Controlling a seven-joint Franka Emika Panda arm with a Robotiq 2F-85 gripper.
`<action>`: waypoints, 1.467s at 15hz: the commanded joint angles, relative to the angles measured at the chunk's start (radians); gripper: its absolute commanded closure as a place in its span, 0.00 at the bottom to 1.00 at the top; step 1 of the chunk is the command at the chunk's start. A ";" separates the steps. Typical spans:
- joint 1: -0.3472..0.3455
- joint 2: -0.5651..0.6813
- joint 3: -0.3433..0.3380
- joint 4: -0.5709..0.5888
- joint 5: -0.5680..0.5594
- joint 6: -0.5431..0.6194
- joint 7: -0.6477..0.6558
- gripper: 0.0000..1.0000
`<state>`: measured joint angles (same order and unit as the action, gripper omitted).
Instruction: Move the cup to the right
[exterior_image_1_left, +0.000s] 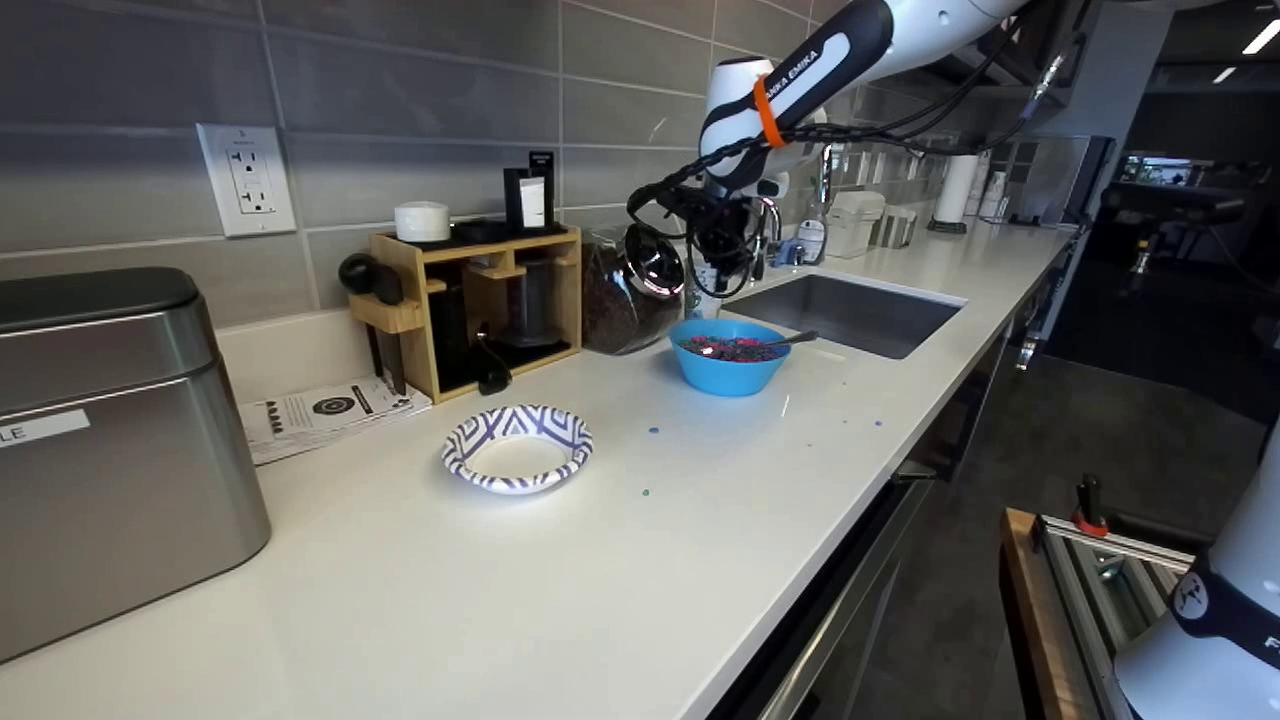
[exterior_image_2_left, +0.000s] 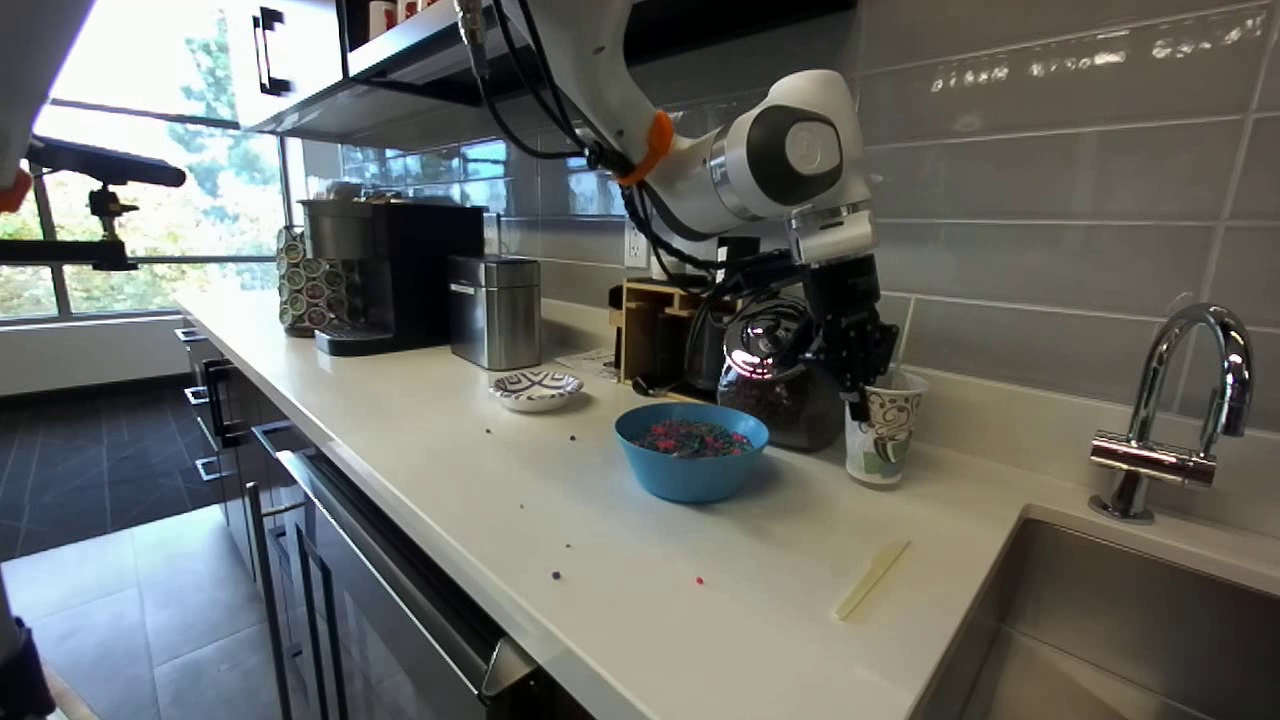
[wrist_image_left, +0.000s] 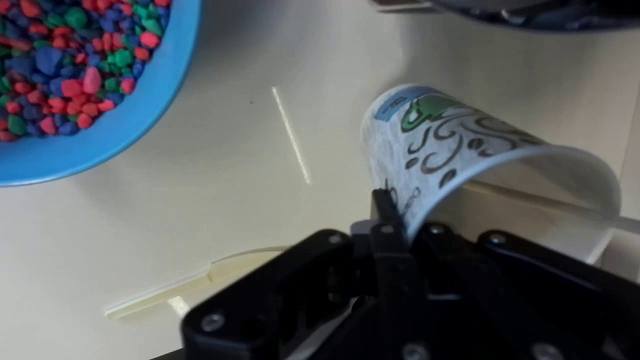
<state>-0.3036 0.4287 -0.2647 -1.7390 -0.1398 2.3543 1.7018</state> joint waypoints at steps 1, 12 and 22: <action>0.026 0.030 -0.028 0.002 0.028 0.042 -0.027 1.00; 0.061 -0.216 -0.055 -0.224 -0.035 0.091 -0.206 0.12; 0.020 -0.768 -0.023 -0.699 -0.238 0.103 -0.654 0.00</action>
<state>-0.2541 -0.1455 -0.3107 -2.2635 -0.3741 2.4763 1.2042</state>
